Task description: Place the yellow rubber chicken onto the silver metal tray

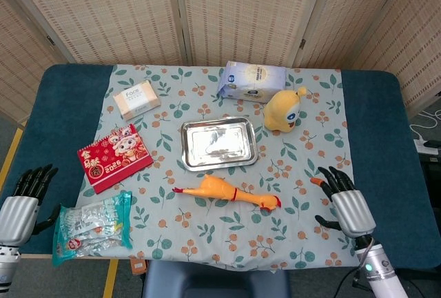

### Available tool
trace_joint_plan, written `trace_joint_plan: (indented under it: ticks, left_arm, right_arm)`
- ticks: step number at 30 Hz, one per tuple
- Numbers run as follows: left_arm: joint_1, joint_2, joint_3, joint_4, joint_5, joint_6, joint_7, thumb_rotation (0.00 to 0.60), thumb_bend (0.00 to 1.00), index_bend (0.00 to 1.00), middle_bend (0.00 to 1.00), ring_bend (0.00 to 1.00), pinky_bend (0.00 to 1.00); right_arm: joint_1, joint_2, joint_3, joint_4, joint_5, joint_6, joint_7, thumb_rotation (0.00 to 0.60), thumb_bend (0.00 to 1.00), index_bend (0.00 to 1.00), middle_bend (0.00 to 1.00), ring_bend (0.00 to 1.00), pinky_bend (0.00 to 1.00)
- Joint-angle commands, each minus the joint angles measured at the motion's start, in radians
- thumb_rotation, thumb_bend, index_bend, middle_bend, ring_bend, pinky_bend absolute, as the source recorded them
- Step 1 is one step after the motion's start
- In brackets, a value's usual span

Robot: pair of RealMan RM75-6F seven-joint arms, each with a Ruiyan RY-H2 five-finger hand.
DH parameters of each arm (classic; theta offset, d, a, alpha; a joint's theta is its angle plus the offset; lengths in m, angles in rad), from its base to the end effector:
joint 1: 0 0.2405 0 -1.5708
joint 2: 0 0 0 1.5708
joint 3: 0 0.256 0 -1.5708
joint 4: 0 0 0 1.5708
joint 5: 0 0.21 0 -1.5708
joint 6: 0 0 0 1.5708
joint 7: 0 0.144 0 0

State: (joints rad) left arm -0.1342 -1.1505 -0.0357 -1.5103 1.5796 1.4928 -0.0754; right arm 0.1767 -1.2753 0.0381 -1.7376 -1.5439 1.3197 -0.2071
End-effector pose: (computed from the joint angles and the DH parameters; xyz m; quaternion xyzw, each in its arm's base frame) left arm -0.3095 0.1945 0.1530 -0.6252 -0.3597 -0.4151 0.5545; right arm -0.2481 -0.1952 0.0770 0.6616 -0.4076 0.3962 0.4891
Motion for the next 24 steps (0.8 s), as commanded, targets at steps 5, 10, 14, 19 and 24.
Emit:
trace_joint_plan:
  ticks: [5, 10, 14, 19, 24]
  left_arm:
    - [-0.011, 0.008, 0.011, 0.008, 0.014, -0.013, -0.040, 0.600, 0.44, 0.00, 0.00, 0.00, 0.05]
    - [-0.013, 0.028, 0.022, 0.003, 0.019, -0.024, -0.087, 0.600, 0.44, 0.00, 0.00, 0.00, 0.05]
    - [-0.010, 0.034, 0.022, 0.008, 0.016, -0.017, -0.103, 0.600, 0.44, 0.00, 0.00, 0.00, 0.05]
    - [-0.009, 0.042, 0.023, 0.010, 0.008, -0.021, -0.122, 0.600, 0.44, 0.00, 0.00, 0.00, 0.05]
    - [-0.008, 0.048, 0.022, 0.019, 0.005, -0.017, -0.147, 0.600, 0.44, 0.00, 0.00, 0.00, 0.05]
  right_arm:
    - [0.127, -0.233, 0.088, -0.048, 0.218, -0.136, -0.311, 0.600, 0.18, 0.38, 0.16, 0.05, 0.14]
    - [0.172, -0.351, 0.122, -0.004, 0.312, -0.133, -0.424, 0.600, 0.24, 0.43, 0.16, 0.05, 0.14]
    - [0.202, -0.424, 0.144, 0.046, 0.372, -0.131, -0.464, 0.600, 0.25, 0.43, 0.16, 0.05, 0.14]
    - [0.234, -0.484, 0.161, 0.094, 0.433, -0.136, -0.491, 0.600, 0.25, 0.41, 0.16, 0.05, 0.14]
    - [0.256, -0.520, 0.160, 0.127, 0.471, -0.142, -0.495, 0.600, 0.25, 0.37, 0.16, 0.05, 0.14]
